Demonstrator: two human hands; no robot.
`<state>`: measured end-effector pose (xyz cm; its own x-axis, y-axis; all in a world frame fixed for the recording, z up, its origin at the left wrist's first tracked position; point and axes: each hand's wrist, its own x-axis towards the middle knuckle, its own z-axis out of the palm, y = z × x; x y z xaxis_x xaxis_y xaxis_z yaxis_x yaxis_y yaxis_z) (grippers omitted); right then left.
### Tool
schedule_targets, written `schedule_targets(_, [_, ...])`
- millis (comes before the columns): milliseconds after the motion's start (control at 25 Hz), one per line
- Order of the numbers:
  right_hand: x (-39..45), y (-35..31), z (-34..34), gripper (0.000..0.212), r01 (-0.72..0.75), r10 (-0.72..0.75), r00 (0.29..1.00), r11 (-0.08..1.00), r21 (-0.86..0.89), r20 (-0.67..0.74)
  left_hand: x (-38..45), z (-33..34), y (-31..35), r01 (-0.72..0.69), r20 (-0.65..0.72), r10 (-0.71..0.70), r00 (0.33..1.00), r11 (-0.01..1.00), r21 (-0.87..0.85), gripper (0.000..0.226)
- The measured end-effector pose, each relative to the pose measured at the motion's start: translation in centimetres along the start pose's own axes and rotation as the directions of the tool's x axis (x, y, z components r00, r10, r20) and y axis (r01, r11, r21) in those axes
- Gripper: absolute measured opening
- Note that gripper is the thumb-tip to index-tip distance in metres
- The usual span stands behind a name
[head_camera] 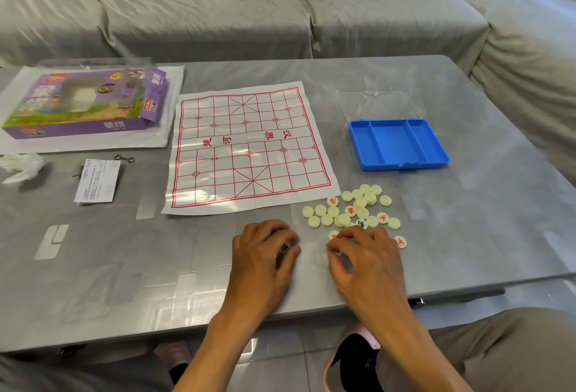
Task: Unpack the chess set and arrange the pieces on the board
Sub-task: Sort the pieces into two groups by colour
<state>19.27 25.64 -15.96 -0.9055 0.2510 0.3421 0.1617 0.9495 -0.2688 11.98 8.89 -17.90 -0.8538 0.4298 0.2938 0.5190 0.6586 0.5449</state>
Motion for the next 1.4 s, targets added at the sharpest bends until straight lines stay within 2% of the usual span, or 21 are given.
schedule_targets(120, [0.3,0.0,0.2,0.023,0.023,-0.023,1.000,1.000,-0.011,0.006,0.0,0.0,0.0,0.036,-0.009,-0.036,0.999,0.999,-0.013,0.026])
schedule_targets(200, [0.5,-0.1,0.4,0.017,0.071,-0.070,0.997,0.997,-0.038,0.035,0.0,-0.1,0.0,0.031,0.002,-0.031,1.000,0.999,-0.018,0.027])
schedule_targets(320, [0.5,0.3,-0.1,0.011,-0.005,0.006,1.000,0.998,-0.064,0.018,0.0,-0.2,0.0,0.053,-0.015,-0.054,0.998,0.998,-0.028,0.028])
schedule_targets(440, [1.6,0.6,-0.2,0.023,-0.093,0.090,0.995,0.994,-0.056,-0.047,0.0,-0.2,0.2,0.061,-0.007,-0.061,0.998,0.998,-0.020,0.030])
schedule_targets(560, [2.9,0.9,0.6,0.027,-0.094,0.093,0.995,0.994,-0.063,-0.032,0.1,-0.4,0.2,0.087,0.018,-0.086,0.996,0.995,-0.045,0.033])
schedule_targets(680, [3.1,1.3,0.9,0.017,-0.081,0.077,0.994,0.996,-0.041,-0.072,0.1,-0.6,0.2,0.112,0.022,-0.111,0.994,0.991,-0.071,0.036])
schedule_targets(720, [3.1,1.1,0.6,0.017,-0.081,0.079,0.992,0.997,-0.011,-0.099,0.1,-0.6,0.2,0.110,0.022,-0.108,0.994,0.991,-0.077,0.036])
schedule_targets(800, [2.9,0.1,-0.2,0.017,-0.101,0.117,0.989,0.980,0.173,-0.086,0.0,-0.6,0.2,0.107,0.024,-0.105,0.994,0.990,-0.087,0.035])
schedule_targets(880, [2.4,-1.1,-0.5,0.014,-0.137,0.123,0.990,0.927,0.350,0.064,0.1,-0.5,0.1,0.110,0.027,-0.108,0.994,0.991,-0.082,0.035])
schedule_targets(960, [1.9,-1.7,-0.1,0.011,-0.087,0.052,0.990,0.959,0.270,0.134,0.0,-0.4,0.0,0.113,0.030,-0.111,0.993,0.991,-0.076,0.036])
schedule_targets(1080, [2.0,-1.2,0.4,0.003,-0.030,0.022,0.996,0.995,0.092,0.086,0.0,-0.4,0.0,0.116,0.031,-0.114,0.993,0.990,-0.084,0.037])
schedule_targets(1280, [1.5,-0.5,0.1,0.002,-0.058,0.053,0.995,0.996,0.064,0.084,0.1,-0.5,0.0,0.110,0.042,-0.107,0.993,0.990,-0.082,0.040])
schedule_targets(1400, [1.3,-1.4,0.7,0.017,-0.030,0.018,0.994,0.993,0.112,0.111,0.0,-0.3,0.0,0.109,0.044,-0.105,0.993,0.990,-0.085,0.040])
